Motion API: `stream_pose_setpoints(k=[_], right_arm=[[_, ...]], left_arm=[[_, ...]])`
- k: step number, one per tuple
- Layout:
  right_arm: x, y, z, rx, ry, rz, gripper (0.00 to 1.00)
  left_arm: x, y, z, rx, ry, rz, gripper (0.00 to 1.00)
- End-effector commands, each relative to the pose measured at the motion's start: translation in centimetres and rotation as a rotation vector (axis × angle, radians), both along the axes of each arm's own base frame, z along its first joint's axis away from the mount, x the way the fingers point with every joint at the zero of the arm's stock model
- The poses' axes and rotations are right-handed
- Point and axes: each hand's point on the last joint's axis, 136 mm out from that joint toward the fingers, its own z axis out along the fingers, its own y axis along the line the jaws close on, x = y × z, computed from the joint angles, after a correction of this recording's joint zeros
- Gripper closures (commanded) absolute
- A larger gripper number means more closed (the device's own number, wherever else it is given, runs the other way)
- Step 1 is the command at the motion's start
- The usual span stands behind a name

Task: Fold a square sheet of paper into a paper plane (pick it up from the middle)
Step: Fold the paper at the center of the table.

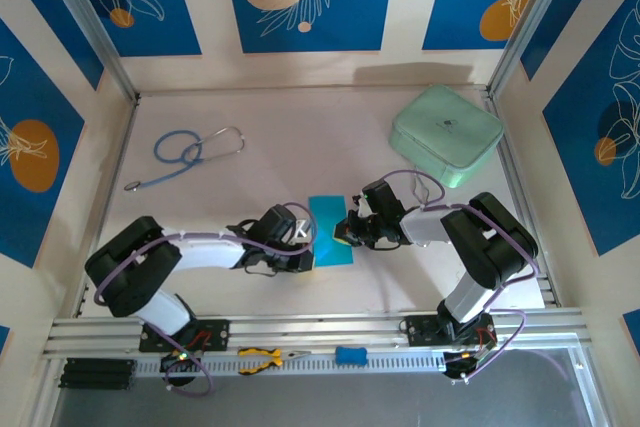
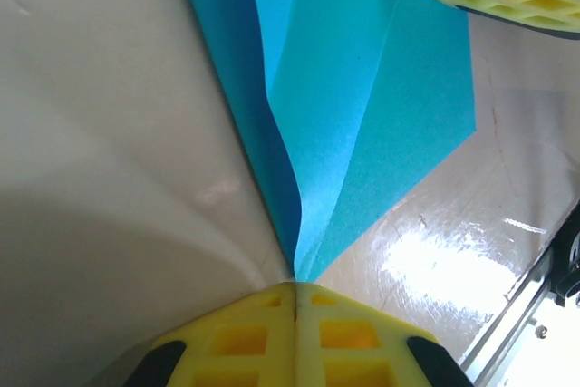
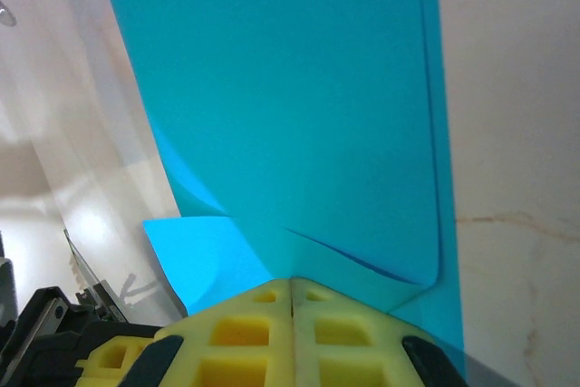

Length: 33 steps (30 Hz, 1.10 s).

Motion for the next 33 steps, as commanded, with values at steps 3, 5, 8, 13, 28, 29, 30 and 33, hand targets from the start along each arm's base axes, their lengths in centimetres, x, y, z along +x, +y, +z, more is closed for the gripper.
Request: stream_pose_setpoints(k=[3,5,8,13,28,29,30,33], right_arm=[[-2.0,-2.6,-3.3,-0.127,0.107,-0.032,1.00],[-1.9,-2.5,-3.2,-0.125,0.105,-0.032,1.00],[-1.9,-2.5,-3.2,-0.126,0.105,-0.031,1.00],[-1.9,-2.5,-3.0,-0.124,0.102,-0.031,1.00],[-0.1,0.0,2.1,-0.001,-0.033,0.056,0.98],[-0.2,0.4,2.7,0.008,-0.046,0.074,0.98],[-0.5,0.8,3.0,0.013,-0.053,0.089,0.98],[-1.4,1.7,3.1,0.015,-0.050,0.114,0.98]], left_arm=[[1.8,-1.3,3.6,-0.065,-0.101,0.015,0.94],[2.8,-1.9,4.4,-0.081,-0.131,0.031,0.94],[3.8,-2.9,4.4,-0.079,-0.140,0.035,0.94],[5.4,-3.6,2.7,-0.041,-0.139,0.068,0.94],[2.1,0.9,-3.9,0.122,-0.023,0.103,0.95],[2.1,0.9,-3.9,0.120,-0.023,0.102,0.95],[2.2,0.9,-3.9,0.122,-0.024,0.102,0.95],[2.3,0.8,-3.8,0.127,-0.029,0.098,0.95]])
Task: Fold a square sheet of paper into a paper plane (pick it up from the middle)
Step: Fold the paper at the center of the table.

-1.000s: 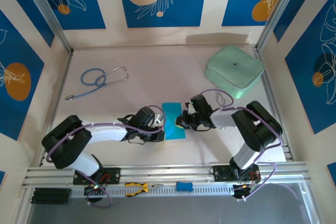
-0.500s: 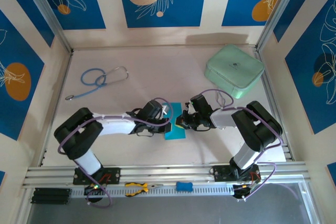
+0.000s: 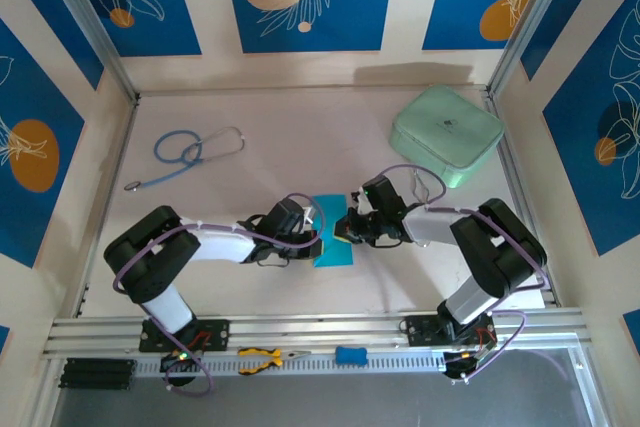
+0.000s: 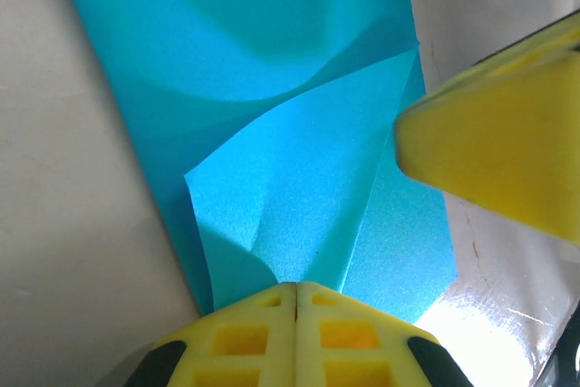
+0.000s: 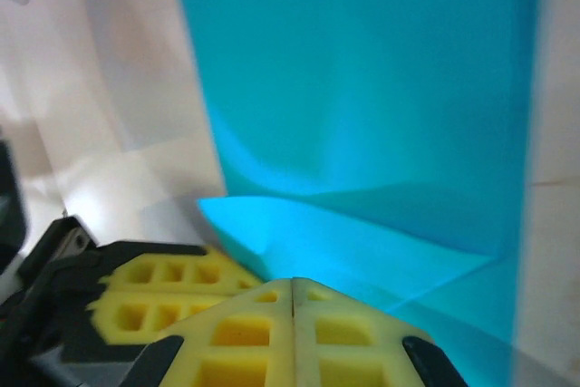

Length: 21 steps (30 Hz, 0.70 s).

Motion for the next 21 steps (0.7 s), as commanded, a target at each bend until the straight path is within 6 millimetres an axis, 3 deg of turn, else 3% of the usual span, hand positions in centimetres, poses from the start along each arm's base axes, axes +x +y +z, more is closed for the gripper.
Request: stream_pose_setpoints(k=[1,10,21], right_arm=[[-1.3,1.1,0.7,0.004,0.000,0.055,0.98],[-3.1,0.1,-3.4,-0.093,0.106,0.020,1.00],[-0.8,-1.8,-2.7,-0.114,0.091,-0.061,1.00]], left_arm=[[-2.0,2.9,-3.3,0.142,0.089,0.013,0.95],[-1.9,2.8,-3.3,0.144,0.084,0.007,0.95],[-2.1,3.2,-3.8,0.179,0.087,-0.011,0.97]])
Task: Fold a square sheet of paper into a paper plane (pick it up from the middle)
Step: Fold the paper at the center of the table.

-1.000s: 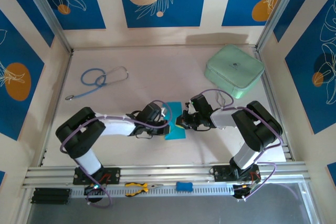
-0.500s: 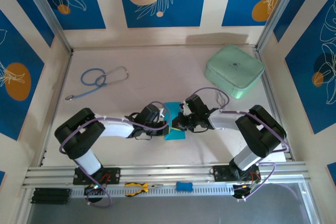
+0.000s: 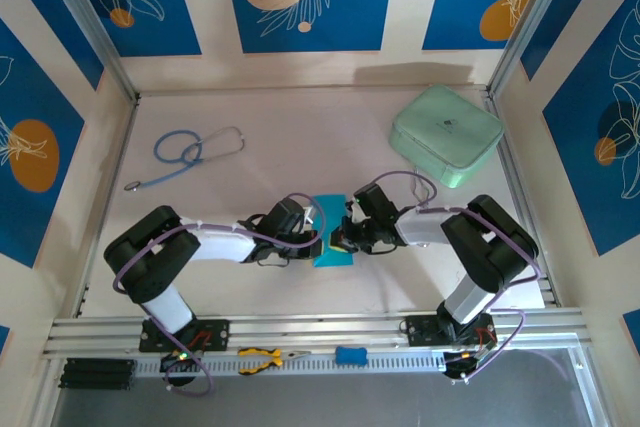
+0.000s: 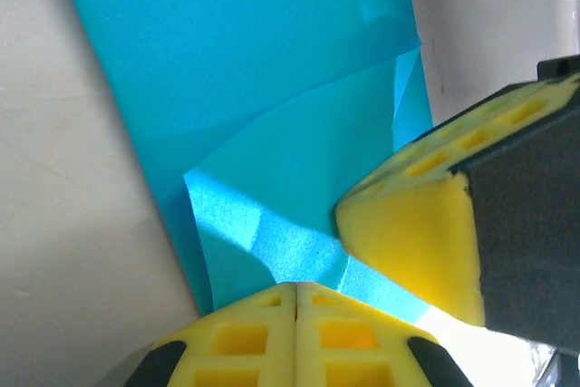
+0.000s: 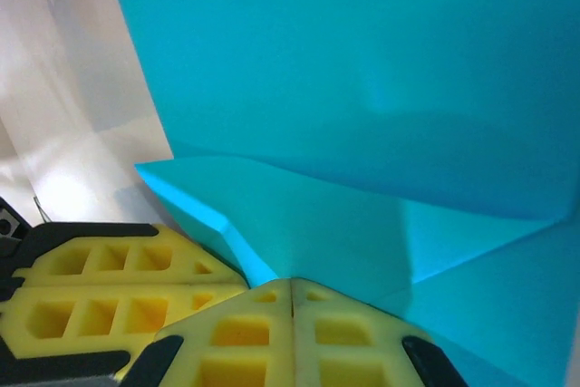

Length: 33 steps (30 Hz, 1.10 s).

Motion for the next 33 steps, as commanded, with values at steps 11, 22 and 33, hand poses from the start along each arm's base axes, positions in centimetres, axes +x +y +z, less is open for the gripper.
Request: stream_pose_setpoints(k=[11,22,33], right_arm=[[3.6,-4.9,0.1,-0.036,0.006,-0.162,1.00],[3.2,-2.7,3.6,0.038,-0.102,-0.061,0.99],[3.2,-4.6,-0.8,-0.035,-0.002,-0.125,1.00]], left_arm=[[-2.3,2.8,-4.0,0.141,0.099,-0.012,0.97],[-2.2,2.9,-3.9,0.152,0.096,-0.015,0.97],[-1.9,2.4,-3.0,0.138,0.083,-0.030,0.97]])
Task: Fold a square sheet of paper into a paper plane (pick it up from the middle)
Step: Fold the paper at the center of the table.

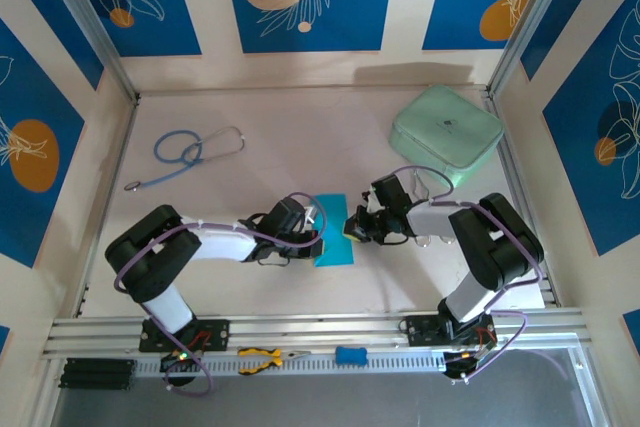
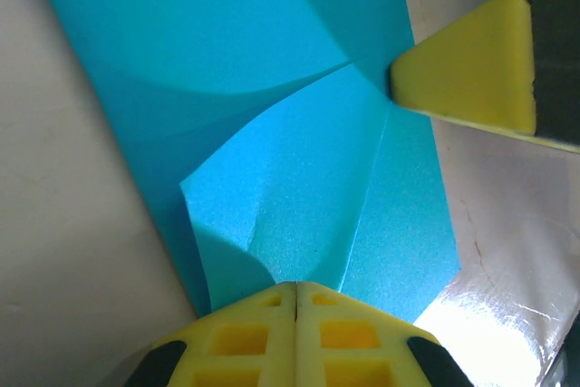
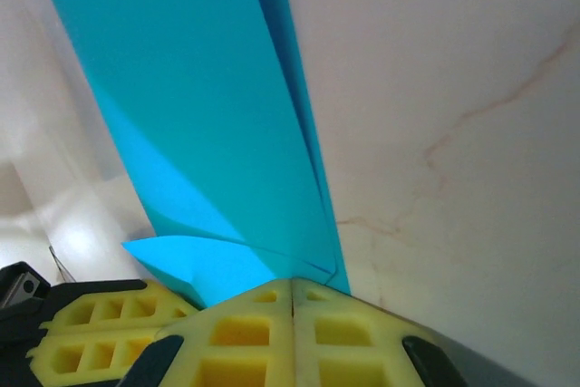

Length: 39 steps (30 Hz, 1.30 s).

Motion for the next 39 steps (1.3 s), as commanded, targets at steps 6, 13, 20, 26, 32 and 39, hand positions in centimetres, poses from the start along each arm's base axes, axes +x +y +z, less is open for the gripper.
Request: stream_pose_setpoints(k=[6,13,20,26,32,39], right_arm=[[-0.4,-1.2,-1.0,-0.023,0.015,-0.022,1.00],[-0.5,-1.1,-1.0,-0.021,0.024,-0.017,1.00],[-0.7,-1.1,-1.3,-0.028,0.032,-0.019,1.00],[-0.9,-1.1,-1.6,-0.035,0.040,-0.019,1.00],[-1.0,-1.1,-1.8,-0.039,0.043,-0.016,1.00],[-1.2,-1.2,-2.3,-0.049,0.056,-0.017,1.00]], left_arm=[[-0.7,0.9,-0.1,0.069,0.041,-0.017,0.95],[0.7,-0.8,3.2,0.026,-0.012,-0.026,0.91],[0.7,-3.2,5.2,-0.079,-0.003,-0.075,0.90],[0.1,-4.9,3.8,-0.105,0.049,-0.117,0.90],[-0.4,-3.1,0.2,-0.006,0.086,-0.085,0.91],[-2.0,-1.1,-1.6,0.024,0.121,-0.064,0.91]])
